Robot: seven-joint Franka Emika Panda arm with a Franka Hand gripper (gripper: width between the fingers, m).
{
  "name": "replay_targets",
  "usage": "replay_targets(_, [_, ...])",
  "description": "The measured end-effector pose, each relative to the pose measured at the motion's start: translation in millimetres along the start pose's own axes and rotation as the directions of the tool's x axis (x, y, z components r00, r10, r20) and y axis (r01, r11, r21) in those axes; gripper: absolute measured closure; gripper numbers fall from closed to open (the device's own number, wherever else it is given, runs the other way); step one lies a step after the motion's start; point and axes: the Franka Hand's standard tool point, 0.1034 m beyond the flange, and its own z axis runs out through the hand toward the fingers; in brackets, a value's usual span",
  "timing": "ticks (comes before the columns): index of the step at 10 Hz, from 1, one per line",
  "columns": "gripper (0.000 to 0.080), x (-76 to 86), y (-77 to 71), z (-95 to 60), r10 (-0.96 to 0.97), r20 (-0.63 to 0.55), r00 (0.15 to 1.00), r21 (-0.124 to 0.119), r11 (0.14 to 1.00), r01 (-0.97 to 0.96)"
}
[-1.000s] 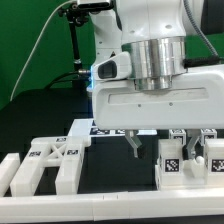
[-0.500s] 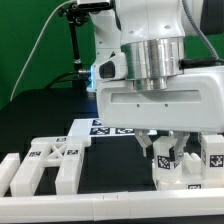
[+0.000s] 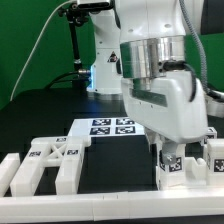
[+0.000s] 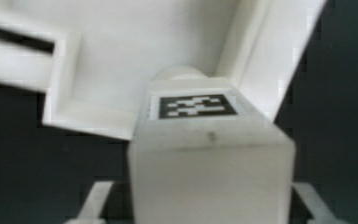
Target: Assemble chair
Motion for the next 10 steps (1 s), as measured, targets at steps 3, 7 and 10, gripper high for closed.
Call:
replay_targets(3, [0.0511, -3.1, 3.9, 3.2, 0.362, 0.045, 0.931, -0.012, 0.932, -0.362])
replay_targets(7, [0.0281, -11.2, 3.1, 3.1, 0.129, 0.040, 0.991, -0.004, 0.992, -0.129])
replay_targets(10, [0.0174, -18.9, 4.9, 5.2, -0.394, 0.039, 0.918, 0.021, 0.919, 0.394])
